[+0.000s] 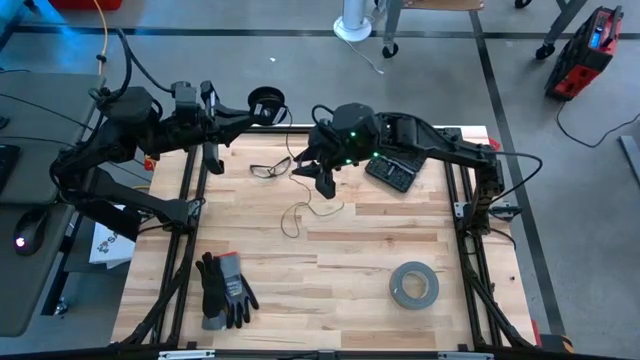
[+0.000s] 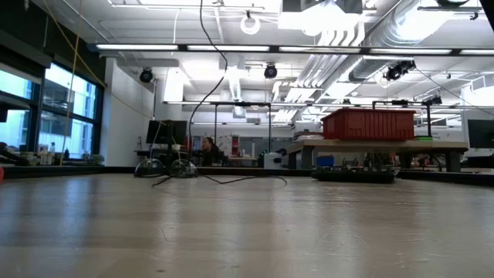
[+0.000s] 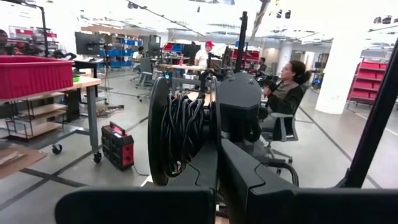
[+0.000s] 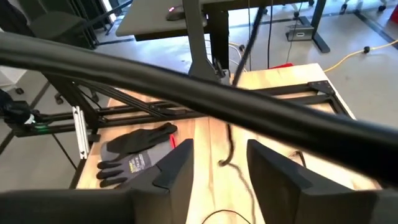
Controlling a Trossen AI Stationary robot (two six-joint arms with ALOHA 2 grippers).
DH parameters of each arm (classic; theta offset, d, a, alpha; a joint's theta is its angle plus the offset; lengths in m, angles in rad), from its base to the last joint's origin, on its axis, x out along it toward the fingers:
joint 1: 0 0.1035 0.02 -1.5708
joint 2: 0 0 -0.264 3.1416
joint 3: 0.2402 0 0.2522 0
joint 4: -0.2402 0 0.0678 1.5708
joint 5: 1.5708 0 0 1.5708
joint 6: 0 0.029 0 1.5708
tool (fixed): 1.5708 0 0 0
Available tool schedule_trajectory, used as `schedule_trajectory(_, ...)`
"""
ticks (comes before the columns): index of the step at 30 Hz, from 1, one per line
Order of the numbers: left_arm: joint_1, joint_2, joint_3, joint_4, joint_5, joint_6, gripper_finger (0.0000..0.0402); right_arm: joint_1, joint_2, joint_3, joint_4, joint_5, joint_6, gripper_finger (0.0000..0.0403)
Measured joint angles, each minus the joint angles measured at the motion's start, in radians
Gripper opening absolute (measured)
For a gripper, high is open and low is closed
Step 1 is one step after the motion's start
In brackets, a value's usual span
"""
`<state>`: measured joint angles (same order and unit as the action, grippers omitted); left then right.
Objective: Coil cords
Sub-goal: Coil the black wire on the black spool
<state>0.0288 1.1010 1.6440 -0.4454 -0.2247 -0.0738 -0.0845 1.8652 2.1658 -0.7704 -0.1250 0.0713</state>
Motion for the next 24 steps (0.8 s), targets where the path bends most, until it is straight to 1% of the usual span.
schedule_trajectory(2,0.0,0.0,0.0,0.002,-0.005,0.001,0.0001,0.0,0.0,0.0,-0.004,0.009,-0.002,0.0127)
schedule_trajectory(8,0.0,0.0,0.0,0.002,-0.008,0.015,0.0001,-0.005,0.0,0.0,-0.019,0.016,-0.027,0.0054)
schedule_trajectory(13,0.0,0.0,0.0,0.002,-0.009,0.008,0.0001,-0.007,0.0,0.0,-0.018,0.011,-0.043,0.0009)
schedule_trajectory(17,0.0,0.0,0.0,0.006,-0.021,0.003,0.0001,0.004,0.0,0.0,-0.007,0.011,-0.054,0.0002)
schedule_trajectory(21,0.0,0.0,0.0,0.039,-0.022,-0.044,0.0001,0.025,0.0,0.0,0.056,0.017,-0.054,0.0001)
schedule_trajectory(22,0.0,0.0,0.0,0.049,-0.022,-0.078,0.0001,0.032,0.0,0.0,0.076,0.025,-0.056,0.0)
schedule_trajectory(24,0.0,0.0,0.0,0.085,-0.021,-0.205,0.0001,0.049,0.007,-0.002,0.141,0.062,-0.078,0.0)
